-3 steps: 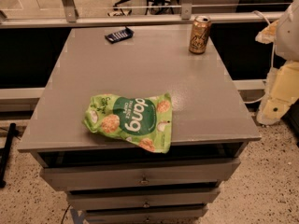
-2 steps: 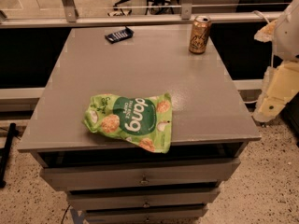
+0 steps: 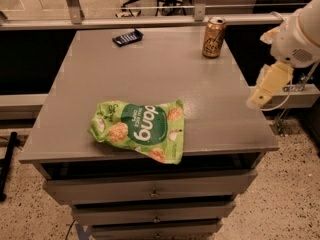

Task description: Move orange can near green rice chip bag

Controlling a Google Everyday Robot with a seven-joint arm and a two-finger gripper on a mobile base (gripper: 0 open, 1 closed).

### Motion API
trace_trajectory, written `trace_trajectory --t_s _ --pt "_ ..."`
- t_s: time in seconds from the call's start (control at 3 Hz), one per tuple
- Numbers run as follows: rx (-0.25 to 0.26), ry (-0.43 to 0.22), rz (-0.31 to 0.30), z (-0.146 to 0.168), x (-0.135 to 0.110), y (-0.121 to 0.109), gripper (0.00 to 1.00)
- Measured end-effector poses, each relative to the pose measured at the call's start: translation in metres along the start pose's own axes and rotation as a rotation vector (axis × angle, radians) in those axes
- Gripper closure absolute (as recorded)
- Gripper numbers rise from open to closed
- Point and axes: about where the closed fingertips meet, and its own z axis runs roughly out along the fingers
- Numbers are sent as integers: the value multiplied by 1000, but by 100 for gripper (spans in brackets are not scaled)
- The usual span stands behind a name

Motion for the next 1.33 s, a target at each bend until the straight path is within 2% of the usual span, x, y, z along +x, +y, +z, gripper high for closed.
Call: trace_trajectory --t_s 0.33,0.67,1.0,1.33 --pt "30 -135 107 38 -10 -49 0" --pt "45 -309 214 61 -32 -86 0" --pt "45 -308 213 61 -32 -85 0" --pt "84 -366 259 66 -31 -92 0"
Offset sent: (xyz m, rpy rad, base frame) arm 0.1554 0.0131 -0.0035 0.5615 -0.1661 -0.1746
